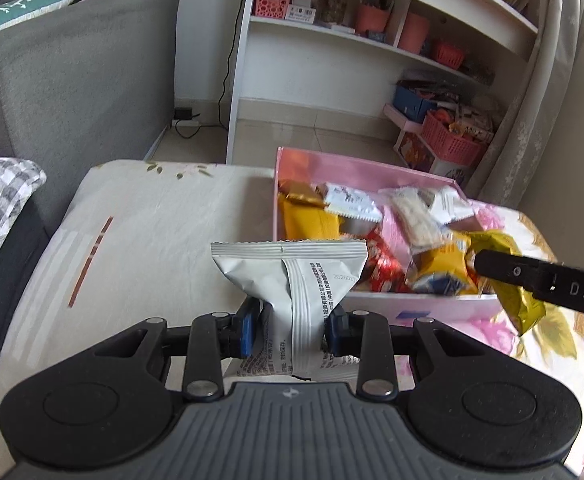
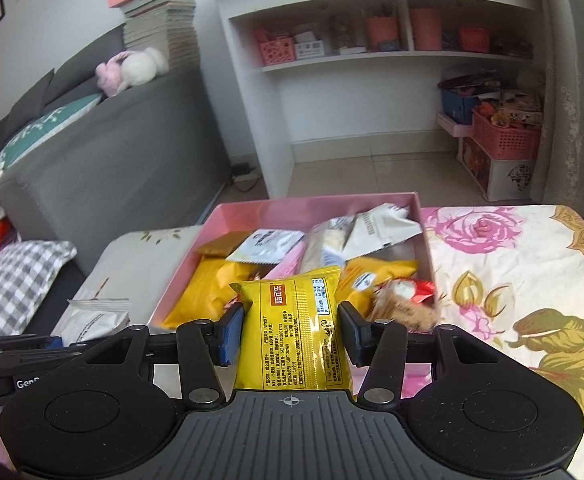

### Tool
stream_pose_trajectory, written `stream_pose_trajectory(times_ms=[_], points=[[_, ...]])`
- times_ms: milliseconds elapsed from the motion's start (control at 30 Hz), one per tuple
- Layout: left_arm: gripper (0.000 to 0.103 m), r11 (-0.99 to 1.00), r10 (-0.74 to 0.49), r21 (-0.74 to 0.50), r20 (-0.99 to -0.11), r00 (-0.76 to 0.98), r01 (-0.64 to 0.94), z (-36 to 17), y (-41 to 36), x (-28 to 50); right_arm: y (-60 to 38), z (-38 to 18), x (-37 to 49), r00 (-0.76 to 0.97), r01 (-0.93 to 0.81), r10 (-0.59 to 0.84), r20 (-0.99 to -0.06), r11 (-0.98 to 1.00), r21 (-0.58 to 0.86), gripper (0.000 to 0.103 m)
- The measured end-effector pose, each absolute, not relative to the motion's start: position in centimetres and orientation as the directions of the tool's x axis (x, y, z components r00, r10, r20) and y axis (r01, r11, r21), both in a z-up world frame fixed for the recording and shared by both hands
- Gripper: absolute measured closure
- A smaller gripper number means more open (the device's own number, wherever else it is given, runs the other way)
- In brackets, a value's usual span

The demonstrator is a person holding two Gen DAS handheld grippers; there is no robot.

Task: Organize snacks
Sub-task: 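Carry the white packet and yellow packet over the box and open both tools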

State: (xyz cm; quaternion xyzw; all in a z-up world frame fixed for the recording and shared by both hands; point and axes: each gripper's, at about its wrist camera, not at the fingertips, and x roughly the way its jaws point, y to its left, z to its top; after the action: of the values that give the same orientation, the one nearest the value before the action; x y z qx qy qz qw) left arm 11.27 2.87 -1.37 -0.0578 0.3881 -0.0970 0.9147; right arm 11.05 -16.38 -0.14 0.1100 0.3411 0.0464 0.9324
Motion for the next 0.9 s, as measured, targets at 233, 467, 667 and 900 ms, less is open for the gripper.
stream_pose_trajectory(times_ms=[233,467,667,900], points=[[0.073,0.967,-0.256,-0.186,-0.655,0.711,0.176,-0.8,1.0,14.1,-18.6,-0.2,13.9,0.780,0.051,0.144,-0.608,0.955,0.291,0.054],[0.073,0.961,-0.276,-0.198,-0.662,0.697,0.192,-1.8,-0.9,16.6,-20.8,-0.9,15.9,0.781,0.105,0.123,-0.613,0.941,0.322,0.054],[0.073,0.957,-0.290,-0.185,-0.663,0.690,0.224,-2.5,-2.2,17.6,-21.1,-0.8,17.7,0.792,0.092,0.138,-0.594,0.936,0.341,0.054],[0.073,0.956,-0.291,-0.166,-0.665,0.688,0.243,-3.4,-2.7,18.7,-19.9,-0.5,20.8,0.796,0.022,0.214,-0.566,0.925,0.380,0.054]])
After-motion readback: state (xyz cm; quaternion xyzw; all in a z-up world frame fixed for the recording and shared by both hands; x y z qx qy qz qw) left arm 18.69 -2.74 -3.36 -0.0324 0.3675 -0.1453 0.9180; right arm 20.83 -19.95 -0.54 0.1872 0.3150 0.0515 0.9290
